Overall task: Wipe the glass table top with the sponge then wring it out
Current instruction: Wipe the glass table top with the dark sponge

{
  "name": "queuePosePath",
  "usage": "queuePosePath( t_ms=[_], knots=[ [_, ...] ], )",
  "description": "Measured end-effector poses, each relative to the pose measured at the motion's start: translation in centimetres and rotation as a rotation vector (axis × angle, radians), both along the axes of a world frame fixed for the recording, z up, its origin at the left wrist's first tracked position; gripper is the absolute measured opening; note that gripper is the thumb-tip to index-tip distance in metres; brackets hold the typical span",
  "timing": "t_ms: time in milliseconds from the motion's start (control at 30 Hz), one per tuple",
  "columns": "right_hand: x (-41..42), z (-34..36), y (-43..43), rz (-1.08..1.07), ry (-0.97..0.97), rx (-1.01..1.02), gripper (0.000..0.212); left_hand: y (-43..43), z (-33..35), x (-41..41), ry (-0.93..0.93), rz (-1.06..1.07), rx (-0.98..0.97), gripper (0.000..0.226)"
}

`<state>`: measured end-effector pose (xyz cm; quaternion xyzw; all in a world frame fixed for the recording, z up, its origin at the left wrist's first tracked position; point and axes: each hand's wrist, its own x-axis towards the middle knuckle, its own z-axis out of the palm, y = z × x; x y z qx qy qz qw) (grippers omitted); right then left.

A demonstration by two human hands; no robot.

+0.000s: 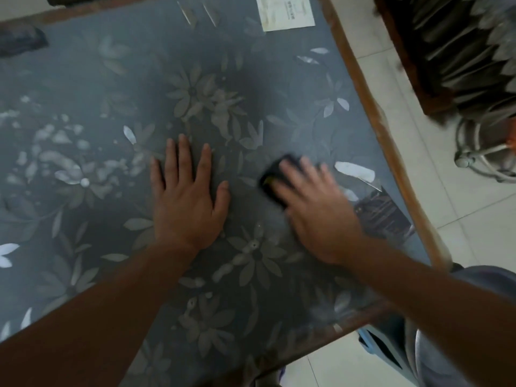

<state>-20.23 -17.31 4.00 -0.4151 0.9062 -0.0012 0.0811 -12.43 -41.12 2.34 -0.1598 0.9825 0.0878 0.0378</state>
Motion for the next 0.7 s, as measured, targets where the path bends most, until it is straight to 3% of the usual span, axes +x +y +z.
queuePosePath(
  t_ms=[67, 133, 267, 333, 367, 467, 500, 533, 633, 700],
  knots=[
    [-3.2, 0.1, -0.6, -0.314, 0.013, -0.072, 0.056, 0.1, 0.0, -0.1, -0.01, 0.001, -0.015, 0.071],
    [-1.4, 0.3, -2.1, -0.418, 0.004, -0.101, 0.056, 0.0, 0.1, -0.2, -0.015, -0.002, -0.012, 0.072],
    [8.6, 0.7, 1.1, 0.064, -0.105, -0.026, 0.055, -0.5, 0.5, 0.0, -0.003, -0.017, 0.084, 0.077],
    [6.9, 0.4, 4.8, 0.174, -0.036, 0.014, 0.057, -1.0, 0.7, 0.4, 0.019, -0.059, 0.13, 0.079],
    [5.1, 0.1, 6.2, 0.087, 0.003, 0.04, 0.058, -1.1, 0.7, 0.5, 0.031, -0.098, 0.135, 0.079],
    [1.6, 0.8, 7.5, -0.451, 0.013, -0.044, 0.057, -1.5, 0.9, 0.7, 0.003, -0.156, 0.121, 0.081],
    [2.8, 0.8, 6.8, -0.517, 0.033, -0.059, 0.058, -1.5, 1.1, 0.6, -0.035, -0.156, 0.111, 0.081],
    [4.9, 0.5, 6.0, -0.466, 0.048, -0.057, 0.059, -1.4, 1.4, 0.6, -0.071, -0.154, 0.093, 0.081],
    [11.2, 0.4, 6.0, -0.005, -0.066, -0.019, 0.056, -0.1, 2.6, 1.7, -0.069, -0.114, 0.034, 0.072],
    [9.6, 0.5, 8.2, 0.126, -0.012, 0.02, 0.056, 1.5, 3.2, 3.4, -0.032, -0.071, 0.059, 0.066]
  ],
)
